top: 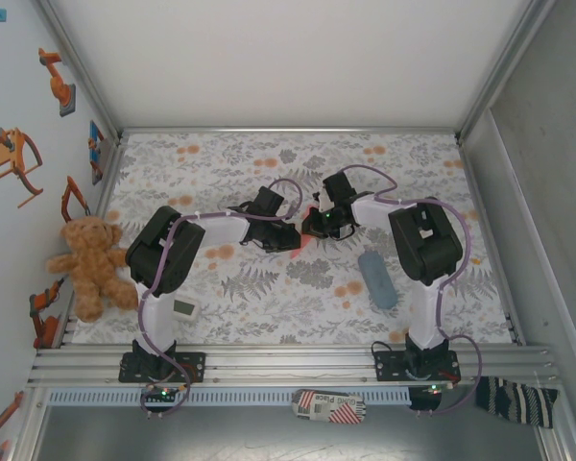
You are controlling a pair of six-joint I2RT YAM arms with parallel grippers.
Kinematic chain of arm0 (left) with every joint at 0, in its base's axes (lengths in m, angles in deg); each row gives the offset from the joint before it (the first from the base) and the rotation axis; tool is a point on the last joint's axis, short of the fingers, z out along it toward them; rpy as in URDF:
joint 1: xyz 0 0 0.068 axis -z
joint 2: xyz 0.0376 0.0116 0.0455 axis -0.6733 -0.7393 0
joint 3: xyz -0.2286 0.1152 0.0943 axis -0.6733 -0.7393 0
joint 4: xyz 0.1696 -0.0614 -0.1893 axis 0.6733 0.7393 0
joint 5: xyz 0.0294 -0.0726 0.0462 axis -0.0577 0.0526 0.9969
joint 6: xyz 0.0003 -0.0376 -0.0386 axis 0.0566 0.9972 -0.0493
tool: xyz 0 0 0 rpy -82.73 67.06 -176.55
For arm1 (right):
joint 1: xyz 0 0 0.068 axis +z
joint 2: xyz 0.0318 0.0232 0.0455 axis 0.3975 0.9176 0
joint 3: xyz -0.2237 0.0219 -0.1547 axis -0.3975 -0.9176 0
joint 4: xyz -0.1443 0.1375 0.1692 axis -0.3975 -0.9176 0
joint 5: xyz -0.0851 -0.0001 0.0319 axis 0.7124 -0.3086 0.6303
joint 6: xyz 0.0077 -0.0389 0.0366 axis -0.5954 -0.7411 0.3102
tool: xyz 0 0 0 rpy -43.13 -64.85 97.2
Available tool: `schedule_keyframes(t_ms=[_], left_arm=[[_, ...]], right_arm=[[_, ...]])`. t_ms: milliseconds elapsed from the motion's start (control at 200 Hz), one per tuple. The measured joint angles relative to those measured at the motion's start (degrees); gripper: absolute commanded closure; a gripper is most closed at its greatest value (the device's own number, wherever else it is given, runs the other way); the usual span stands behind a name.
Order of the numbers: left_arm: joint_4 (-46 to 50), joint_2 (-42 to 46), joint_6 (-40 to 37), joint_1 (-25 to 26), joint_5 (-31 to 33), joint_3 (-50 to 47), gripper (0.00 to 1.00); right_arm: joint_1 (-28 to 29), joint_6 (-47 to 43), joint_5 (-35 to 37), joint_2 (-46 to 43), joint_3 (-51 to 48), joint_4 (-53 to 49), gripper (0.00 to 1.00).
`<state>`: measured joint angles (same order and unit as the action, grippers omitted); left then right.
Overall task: Fold a paper plane with a square sheet of paper (pick it up from the middle)
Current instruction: Fold the wing for the fifth time at the center of the table.
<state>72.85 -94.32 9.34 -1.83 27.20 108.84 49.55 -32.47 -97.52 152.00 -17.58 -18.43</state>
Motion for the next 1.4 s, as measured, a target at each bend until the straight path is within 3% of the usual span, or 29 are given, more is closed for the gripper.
schedule_keyframes(t_ms=[280, 661, 811, 1062, 1402], left_arm=[[-0.11, 0.33, 0.0, 0.07, 0.15, -0.17, 0.83], [3.04, 5.2, -0.17, 0.94, 3.98, -3.1, 0.65], [5.68, 7.72, -0.17, 0.55, 6.14, -4.39, 0.64], [2.78, 11.06, 0.66, 0.07, 5.22, -5.09, 0.73], [0.87, 5.95, 1.31, 0.2, 1.33, -2.21, 0.83]], right_arm=[[0.0, -0.02, 0.02, 0.0, 0.0, 0.0, 0.9], [0.07, -0.24, -0.44, 0.11, -0.02, -0.17, 0.9], [0.07, -0.24, -0.46, 0.13, -0.02, -0.17, 0.9], [0.04, -0.24, -0.74, 0.2, -0.02, -0.13, 0.9], [0.0, -0.22, -1.36, 0.33, -0.02, 0.85, 0.88]])
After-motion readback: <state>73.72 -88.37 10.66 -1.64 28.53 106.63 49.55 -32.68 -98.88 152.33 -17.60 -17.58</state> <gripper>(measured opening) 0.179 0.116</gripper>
